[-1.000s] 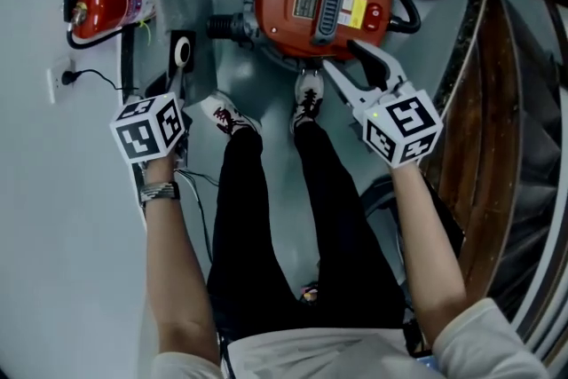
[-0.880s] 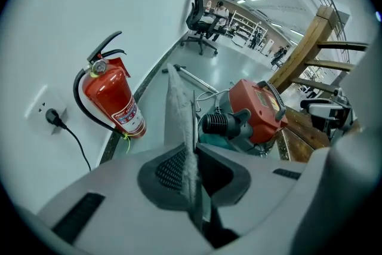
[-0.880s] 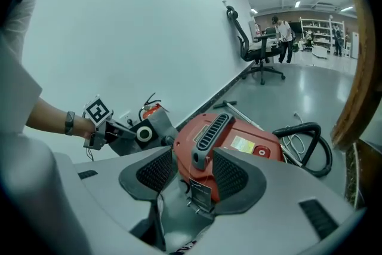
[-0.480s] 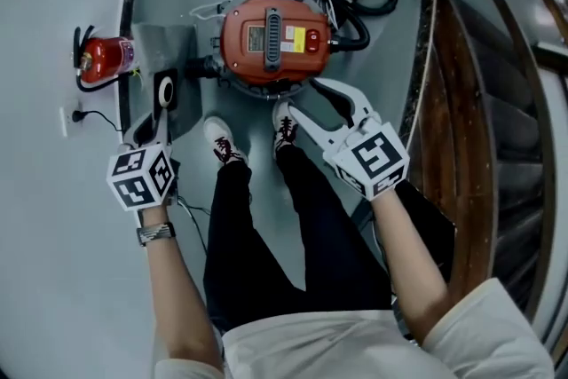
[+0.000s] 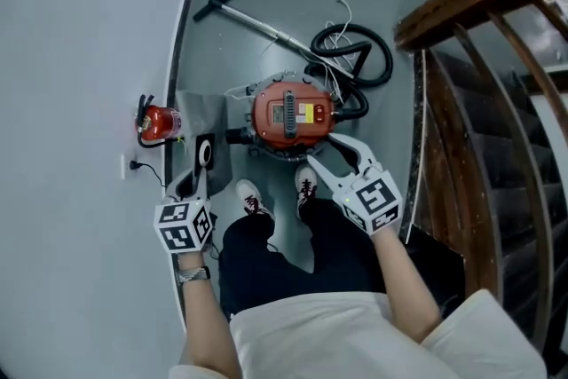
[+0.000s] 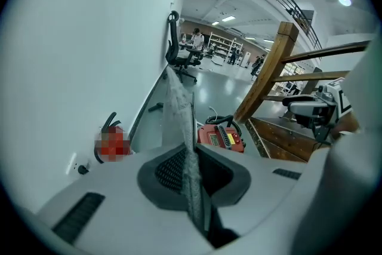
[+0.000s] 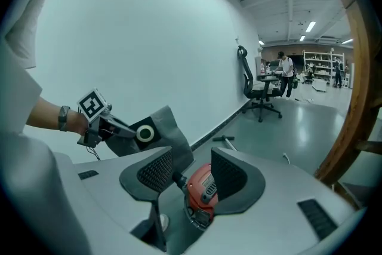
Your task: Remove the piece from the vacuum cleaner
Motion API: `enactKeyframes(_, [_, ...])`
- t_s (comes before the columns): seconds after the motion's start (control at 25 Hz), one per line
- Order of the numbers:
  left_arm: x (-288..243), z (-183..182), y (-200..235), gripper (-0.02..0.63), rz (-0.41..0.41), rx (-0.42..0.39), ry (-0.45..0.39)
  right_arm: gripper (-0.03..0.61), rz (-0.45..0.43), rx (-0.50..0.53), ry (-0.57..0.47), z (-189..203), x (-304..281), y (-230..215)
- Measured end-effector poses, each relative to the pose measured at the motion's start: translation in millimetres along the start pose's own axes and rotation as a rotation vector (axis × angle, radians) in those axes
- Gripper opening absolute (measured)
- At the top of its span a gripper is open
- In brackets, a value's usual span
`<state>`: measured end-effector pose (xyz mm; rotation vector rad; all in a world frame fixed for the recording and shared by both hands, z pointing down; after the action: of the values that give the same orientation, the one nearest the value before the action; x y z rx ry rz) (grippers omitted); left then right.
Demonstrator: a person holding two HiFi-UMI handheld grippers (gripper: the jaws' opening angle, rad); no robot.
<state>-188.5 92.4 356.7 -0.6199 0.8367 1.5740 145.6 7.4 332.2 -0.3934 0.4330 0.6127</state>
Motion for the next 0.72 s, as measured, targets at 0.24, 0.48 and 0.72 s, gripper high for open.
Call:
enactKeyframes(0.24, [38.4,-30.2,-15.7,0.025,0.024,-0.044,-0.048,0.202,0.048,0.036,-0.054,-49.8,19.7,4.1])
enactKeyframes(0.48, [63.9,-61.8,-19.3,0.025,0.057,-0.058,-0.109,0.144,0.11,0.016,-0.094,-93.7,38.1,7.2])
enactKeyframes(0.72, [96.3,-85.9,-20.0,0.025,0.085,-0.069,-0.149,0.061,0.131,0.094,-0.113,-133.6,59.1,10.5])
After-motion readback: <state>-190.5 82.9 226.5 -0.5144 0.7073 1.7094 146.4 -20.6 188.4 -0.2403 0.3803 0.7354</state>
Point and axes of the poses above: the fingertips, and each gripper's own axes: x backward along the fingers, y to its left, z out of its underside, the point moved 10 cm from there along x, backward along the fingers, and after that the axes turned 2 degrees about -x, right-handed, at the moved point
